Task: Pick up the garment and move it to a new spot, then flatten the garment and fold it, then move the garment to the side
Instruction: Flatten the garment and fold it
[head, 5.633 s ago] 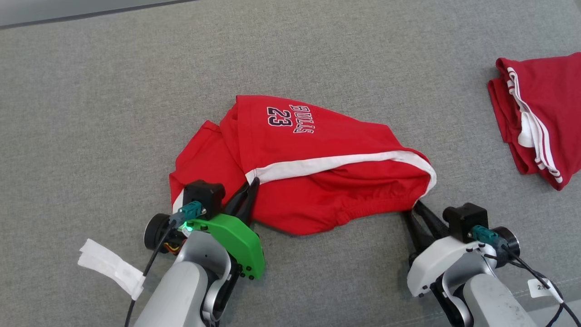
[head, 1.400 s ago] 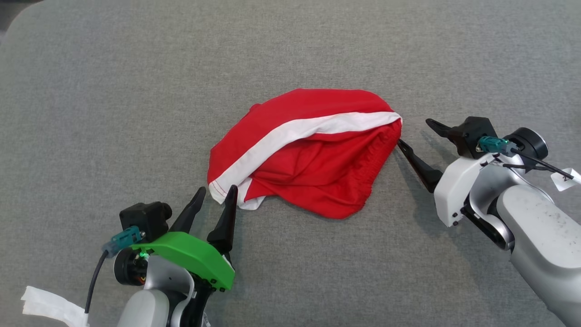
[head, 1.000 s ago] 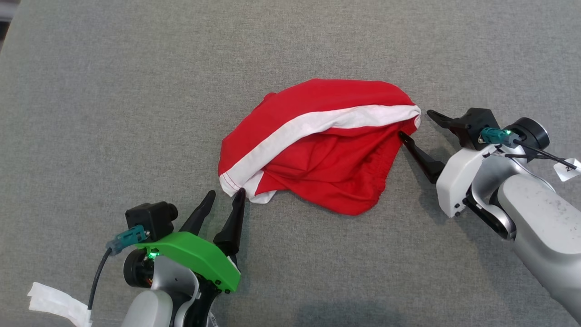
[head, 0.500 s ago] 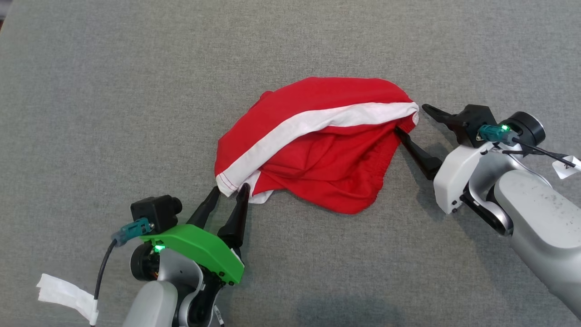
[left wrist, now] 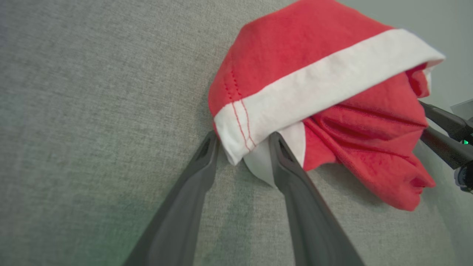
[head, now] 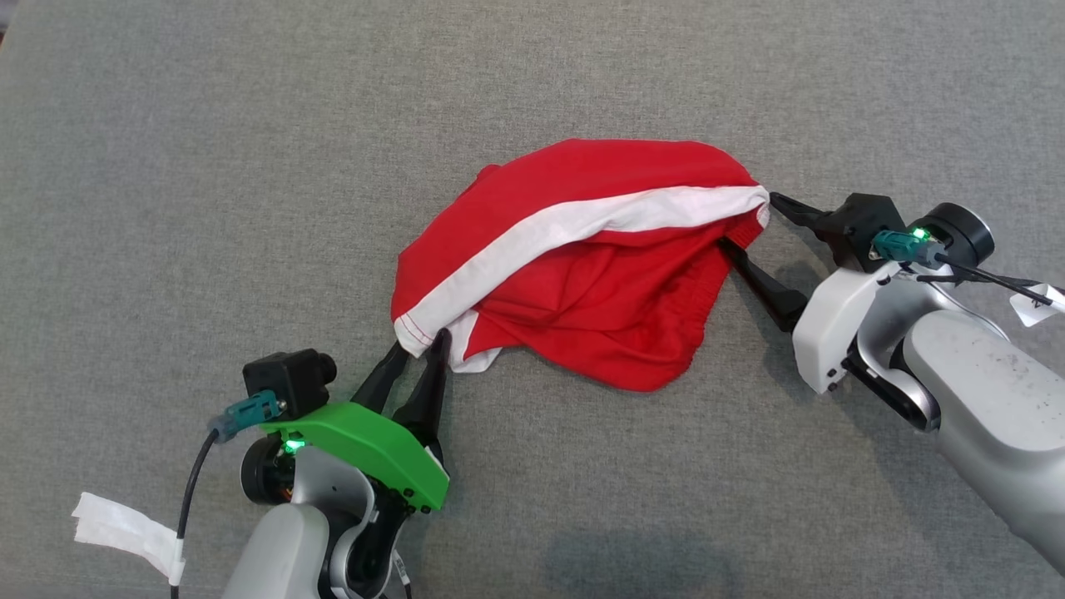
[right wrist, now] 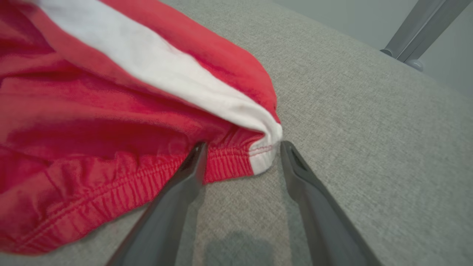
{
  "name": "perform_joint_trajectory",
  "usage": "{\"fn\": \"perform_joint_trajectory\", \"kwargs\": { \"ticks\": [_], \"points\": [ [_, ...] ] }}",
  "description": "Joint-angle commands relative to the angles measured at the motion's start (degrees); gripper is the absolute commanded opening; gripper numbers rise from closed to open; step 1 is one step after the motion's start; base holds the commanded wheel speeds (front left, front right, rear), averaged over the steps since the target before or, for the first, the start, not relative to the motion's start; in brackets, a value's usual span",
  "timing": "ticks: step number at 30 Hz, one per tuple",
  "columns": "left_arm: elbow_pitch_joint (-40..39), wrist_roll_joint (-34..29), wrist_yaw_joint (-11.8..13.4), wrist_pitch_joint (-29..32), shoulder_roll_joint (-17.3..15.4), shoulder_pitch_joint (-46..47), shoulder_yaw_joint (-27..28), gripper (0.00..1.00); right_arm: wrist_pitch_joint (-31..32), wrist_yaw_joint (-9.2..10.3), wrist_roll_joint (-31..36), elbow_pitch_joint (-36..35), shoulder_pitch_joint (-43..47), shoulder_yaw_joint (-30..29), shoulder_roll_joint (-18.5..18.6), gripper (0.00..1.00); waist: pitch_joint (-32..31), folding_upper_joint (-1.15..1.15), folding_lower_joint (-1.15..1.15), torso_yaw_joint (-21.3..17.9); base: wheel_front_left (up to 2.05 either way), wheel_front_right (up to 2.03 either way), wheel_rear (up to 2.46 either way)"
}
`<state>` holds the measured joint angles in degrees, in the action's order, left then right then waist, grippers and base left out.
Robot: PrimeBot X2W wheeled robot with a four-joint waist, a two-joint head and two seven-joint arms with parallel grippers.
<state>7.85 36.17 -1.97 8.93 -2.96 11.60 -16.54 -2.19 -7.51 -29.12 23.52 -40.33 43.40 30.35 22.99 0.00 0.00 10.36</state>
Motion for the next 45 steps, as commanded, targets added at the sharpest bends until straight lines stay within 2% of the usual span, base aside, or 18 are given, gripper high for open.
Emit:
{"fn": "perform_joint_trajectory", "kwargs": {
  "ticks": [1, 6, 10, 12, 13, 14, 15, 23, 32, 39, 45],
  "points": [
    [0.29, 0.32, -0.24, -0.27, -0.33, 1.05, 0.02, 0.63, -0.11, 0.04, -0.63, 0.29, -1.05, 0.31, 0.35, 1.00, 0.15, 0.00, 0.00, 0.14, 0.00, 0.00, 0.00],
    [0.80, 0.76, -0.52, -0.58, -0.28, 2.13, -0.26, 0.45, 0.46, 0.04, -0.94, 0.98, -1.74, 1.17, 0.59, 1.00, 0.80, 0.00, 0.00, 0.59, 0.00, 0.00, 0.00],
    [1.28, 0.90, -0.58, -0.87, -0.24, 3.04, -0.76, 0.37, 0.93, 0.04, -1.30, 1.21, -2.45, 2.24, 0.54, 1.00, 1.36, 0.00, 0.00, 0.84, 0.00, 0.00, 0.00],
    [1.55, 1.03, -0.66, -0.94, -0.22, 3.41, -1.02, 0.24, 1.31, 0.03, -1.69, 1.30, -2.77, 3.01, 0.60, 0.98, 1.65, 0.00, 0.00, 0.97, 0.00, 0.00, 0.00],
    [1.75, 0.99, -0.80, -0.92, -0.22, 3.60, -1.21, 0.06, 1.35, 0.03, -1.92, 1.35, -2.97, 3.33, 0.61, 0.74, 1.78, 0.00, 0.00, 1.02, 0.00, 0.00, 0.00],
    [1.90, 1.02, -1.01, -1.31, -0.22, 3.87, -1.23, 0.00, 1.45, 0.03, -2.46, 1.45, -3.08, 3.74, 0.57, 0.31, 1.93, 0.00, 0.00, 1.07, 0.00, 0.00, 0.00],
    [2.13, 1.22, -1.04, -1.47, -0.22, 4.14, -1.20, 0.00, 1.86, 0.03, -4.00, 1.26, -2.74, 4.44, 0.23, 0.00, 2.02, 0.00, 0.00, 1.09, 0.00, 0.00, 0.00],
    [0.69, 1.45, -1.37, -2.68, -1.35, 5.35, -0.32, 0.00, -1.77, 0.07, -7.18, 1.37, -3.73, 4.95, 1.00, 0.00, 1.31, 0.00, 0.00, -0.12, 0.00, 0.00, 0.00],
    [-13.69, 2.37, 0.58, -1.44, -4.04, 2.23, 2.48, 0.00, -7.09, 0.06, -4.60, -2.20, -2.13, 1.89, 4.12, 0.00, -1.88, 0.00, 0.00, -3.01, 0.00, 0.00, 0.00],
    [-27.96, 2.62, 3.12, 1.13, -5.19, 0.25, 3.28, 0.00, -7.41, 0.06, -1.15, -12.79, 2.43, -5.37, 8.44, 0.00, -6.62, 0.00, 0.00, -6.22, 0.00, 0.00, 0.00],
    [-38.06, 1.59, 5.53, 3.67, -6.81, 1.03, 5.00, 0.00, -0.94, 0.06, 1.86, -28.01, 8.09, -15.09, 13.56, 0.00, -10.06, 0.00, 0.00, -9.15, 0.00, 0.00, 0.00]
  ]
}}
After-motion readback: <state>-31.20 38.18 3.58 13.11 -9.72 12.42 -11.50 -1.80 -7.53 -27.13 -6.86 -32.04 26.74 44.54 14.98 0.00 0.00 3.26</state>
